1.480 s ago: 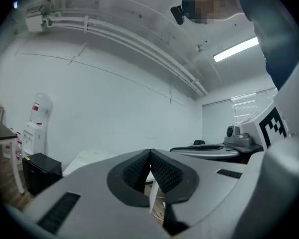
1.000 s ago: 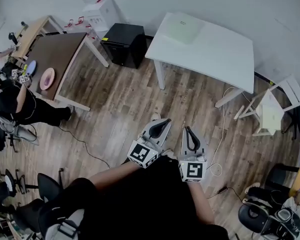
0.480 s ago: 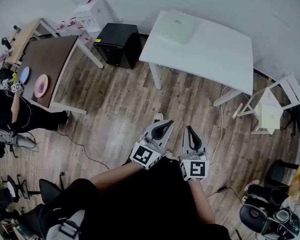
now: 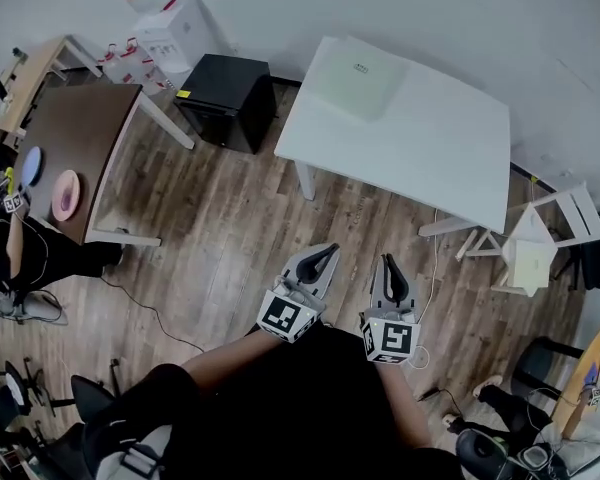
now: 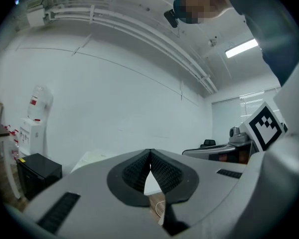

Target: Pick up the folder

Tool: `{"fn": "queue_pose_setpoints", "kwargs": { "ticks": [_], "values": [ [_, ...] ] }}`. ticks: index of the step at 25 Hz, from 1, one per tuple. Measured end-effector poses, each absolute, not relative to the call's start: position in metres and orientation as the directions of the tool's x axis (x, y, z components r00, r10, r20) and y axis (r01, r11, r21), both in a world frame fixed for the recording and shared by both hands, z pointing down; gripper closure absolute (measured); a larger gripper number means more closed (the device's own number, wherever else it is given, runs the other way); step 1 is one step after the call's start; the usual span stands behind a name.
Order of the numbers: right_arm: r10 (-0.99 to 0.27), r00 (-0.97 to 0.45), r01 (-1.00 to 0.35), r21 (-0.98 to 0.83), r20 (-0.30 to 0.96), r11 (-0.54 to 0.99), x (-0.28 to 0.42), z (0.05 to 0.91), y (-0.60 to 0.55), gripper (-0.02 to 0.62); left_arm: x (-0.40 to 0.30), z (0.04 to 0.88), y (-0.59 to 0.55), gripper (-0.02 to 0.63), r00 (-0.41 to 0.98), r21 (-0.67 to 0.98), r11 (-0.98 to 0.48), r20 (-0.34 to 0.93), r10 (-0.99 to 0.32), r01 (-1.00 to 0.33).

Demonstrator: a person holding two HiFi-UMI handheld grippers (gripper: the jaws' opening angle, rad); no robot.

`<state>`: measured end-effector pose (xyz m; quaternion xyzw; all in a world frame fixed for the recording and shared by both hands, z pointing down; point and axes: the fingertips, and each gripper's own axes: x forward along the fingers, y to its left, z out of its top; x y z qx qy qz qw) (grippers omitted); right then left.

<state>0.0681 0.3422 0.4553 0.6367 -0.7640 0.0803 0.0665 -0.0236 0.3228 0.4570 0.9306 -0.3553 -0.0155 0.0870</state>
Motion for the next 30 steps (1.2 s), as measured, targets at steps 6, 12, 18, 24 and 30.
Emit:
{"fn": "queue_pose_setpoints", "kwargs": {
  "ticks": [6, 12, 18, 24, 30],
  "values": [
    [-0.946, -0.233, -0.972, -0.045, 0.225, 0.229, 0.044, 0.449, 0.242, 0.560, -0.042, 0.452, 0.228, 0.594, 0.769, 0.213, -0.747, 0.031, -0.639, -0.630],
    [-0.941, -0.247, -0.969, -0.051, 0.232, 0.242, 0.027, 0.447, 0.172, 0.560, -0.062, 0.454, 0.147, 0.594, 0.767, 0.222, -0.742, 0.053, -0.639, -0.633],
    [-0.949, -0.191, -0.982, -0.060, 0.252, 0.181, 0.043, 0.454, 0.138, 0.560, -0.062, 0.449, 0.096, 0.594, 0.776, 0.175, -0.758, 0.071, -0.626, -0.628],
    [-0.950, -0.188, -0.982, -0.069, 0.250, 0.177, 0.052, 0.462, 0.100, 0.560, -0.067, 0.458, 0.061, 0.594, 0.745, 0.192, -0.723, 0.078, -0.663, -0.664],
    [-0.950, -0.195, -0.980, -0.079, 0.244, 0.181, 0.072, 0.474, 0.046, 0.560, -0.055, 0.468, 0.020, 0.593, 0.720, 0.186, -0.698, 0.107, -0.685, -0.692]
  ]
}}
